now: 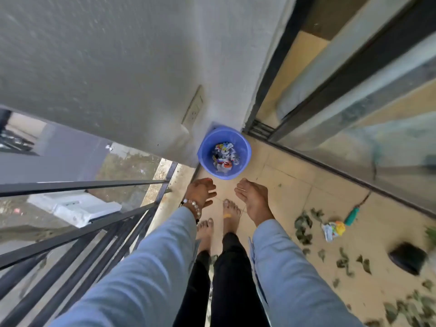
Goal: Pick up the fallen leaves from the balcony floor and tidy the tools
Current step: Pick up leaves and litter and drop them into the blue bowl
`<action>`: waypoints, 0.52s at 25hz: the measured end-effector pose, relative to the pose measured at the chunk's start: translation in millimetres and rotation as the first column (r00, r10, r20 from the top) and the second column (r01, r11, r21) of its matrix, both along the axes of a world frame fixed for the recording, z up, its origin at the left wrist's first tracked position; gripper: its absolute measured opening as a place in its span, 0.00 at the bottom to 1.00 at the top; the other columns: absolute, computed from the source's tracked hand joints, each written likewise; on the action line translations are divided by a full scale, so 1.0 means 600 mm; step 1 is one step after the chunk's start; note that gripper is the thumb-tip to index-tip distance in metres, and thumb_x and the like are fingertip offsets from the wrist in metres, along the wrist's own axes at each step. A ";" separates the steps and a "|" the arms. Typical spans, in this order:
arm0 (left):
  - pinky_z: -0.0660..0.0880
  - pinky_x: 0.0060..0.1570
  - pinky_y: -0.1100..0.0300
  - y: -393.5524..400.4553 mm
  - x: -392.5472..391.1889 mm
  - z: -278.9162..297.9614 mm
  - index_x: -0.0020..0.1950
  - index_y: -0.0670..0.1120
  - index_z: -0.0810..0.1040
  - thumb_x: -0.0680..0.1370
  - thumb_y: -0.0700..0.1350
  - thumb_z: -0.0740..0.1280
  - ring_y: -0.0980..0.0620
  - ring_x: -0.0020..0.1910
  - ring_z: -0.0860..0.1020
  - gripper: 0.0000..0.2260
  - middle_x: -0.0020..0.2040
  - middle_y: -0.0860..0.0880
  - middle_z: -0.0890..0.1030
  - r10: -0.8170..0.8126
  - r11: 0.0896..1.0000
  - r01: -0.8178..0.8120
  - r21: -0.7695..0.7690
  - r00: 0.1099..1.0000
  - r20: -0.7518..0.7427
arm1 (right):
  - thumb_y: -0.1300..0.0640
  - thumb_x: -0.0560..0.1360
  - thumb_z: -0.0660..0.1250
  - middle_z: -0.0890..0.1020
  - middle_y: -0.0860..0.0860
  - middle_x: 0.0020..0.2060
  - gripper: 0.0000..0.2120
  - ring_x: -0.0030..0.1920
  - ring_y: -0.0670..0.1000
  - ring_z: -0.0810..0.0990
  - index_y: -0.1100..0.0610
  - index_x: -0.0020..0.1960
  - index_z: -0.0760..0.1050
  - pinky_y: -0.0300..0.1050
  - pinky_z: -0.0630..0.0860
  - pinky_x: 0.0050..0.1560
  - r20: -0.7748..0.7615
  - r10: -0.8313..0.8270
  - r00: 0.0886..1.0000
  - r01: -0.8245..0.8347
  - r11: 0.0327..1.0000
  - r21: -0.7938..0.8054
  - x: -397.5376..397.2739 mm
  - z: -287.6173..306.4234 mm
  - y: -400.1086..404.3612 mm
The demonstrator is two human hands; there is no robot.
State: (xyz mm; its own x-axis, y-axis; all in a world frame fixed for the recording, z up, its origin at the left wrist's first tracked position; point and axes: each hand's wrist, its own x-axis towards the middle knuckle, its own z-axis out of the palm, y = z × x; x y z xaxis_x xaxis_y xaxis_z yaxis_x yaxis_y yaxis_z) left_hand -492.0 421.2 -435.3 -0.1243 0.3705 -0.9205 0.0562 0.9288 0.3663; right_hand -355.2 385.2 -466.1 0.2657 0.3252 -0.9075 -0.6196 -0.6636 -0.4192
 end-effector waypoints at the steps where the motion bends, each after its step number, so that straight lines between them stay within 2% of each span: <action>1: 0.70 0.42 0.59 -0.009 0.003 0.030 0.51 0.47 0.75 0.81 0.40 0.53 0.48 0.43 0.78 0.11 0.50 0.46 0.80 -0.047 0.999 0.047 0.017 0.999 0.003 | 0.66 0.76 0.64 0.74 0.57 0.33 0.06 0.32 0.51 0.72 0.61 0.40 0.73 0.38 0.72 0.31 0.020 -0.012 1.000 0.012 1.000 0.023 0.000 0.034 -0.020; 4: 0.70 0.40 0.59 -0.045 0.013 0.113 0.44 0.48 0.74 0.81 0.41 0.57 0.49 0.39 0.78 0.09 0.43 0.47 0.81 -0.207 0.976 0.207 0.070 0.978 -0.004 | 0.68 0.76 0.62 0.78 0.56 0.35 0.05 0.33 0.52 0.76 0.62 0.44 0.75 0.40 0.75 0.35 0.104 -0.059 0.993 0.053 0.997 0.060 0.006 0.124 -0.093; 7: 0.69 0.37 0.60 -0.086 0.029 0.150 0.45 0.47 0.75 0.81 0.41 0.57 0.51 0.36 0.78 0.09 0.40 0.49 0.80 -0.378 0.921 0.376 0.101 0.926 -0.003 | 0.66 0.77 0.62 0.78 0.56 0.33 0.08 0.30 0.50 0.77 0.61 0.41 0.76 0.39 0.75 0.33 0.152 -0.192 0.970 0.180 0.980 0.089 0.014 0.184 -0.171; 10: 0.70 0.36 0.61 -0.142 0.061 0.174 0.50 0.49 0.76 0.80 0.41 0.57 0.51 0.36 0.79 0.08 0.40 0.50 0.82 -0.578 0.807 0.572 0.145 0.816 -0.008 | 0.68 0.77 0.61 0.75 0.56 0.30 0.11 0.26 0.49 0.73 0.61 0.37 0.75 0.36 0.70 0.26 0.166 -0.369 0.915 0.355 0.929 0.108 0.029 0.228 -0.260; 13: 0.70 0.36 0.60 -0.194 0.120 0.192 0.48 0.50 0.77 0.80 0.41 0.59 0.50 0.34 0.78 0.08 0.39 0.49 0.82 -0.753 0.644 0.743 0.183 0.658 -0.021 | 0.69 0.77 0.58 0.71 0.56 0.30 0.14 0.27 0.49 0.68 0.61 0.35 0.73 0.36 0.63 0.27 0.178 -0.532 0.828 0.523 0.847 0.098 0.055 0.242 -0.354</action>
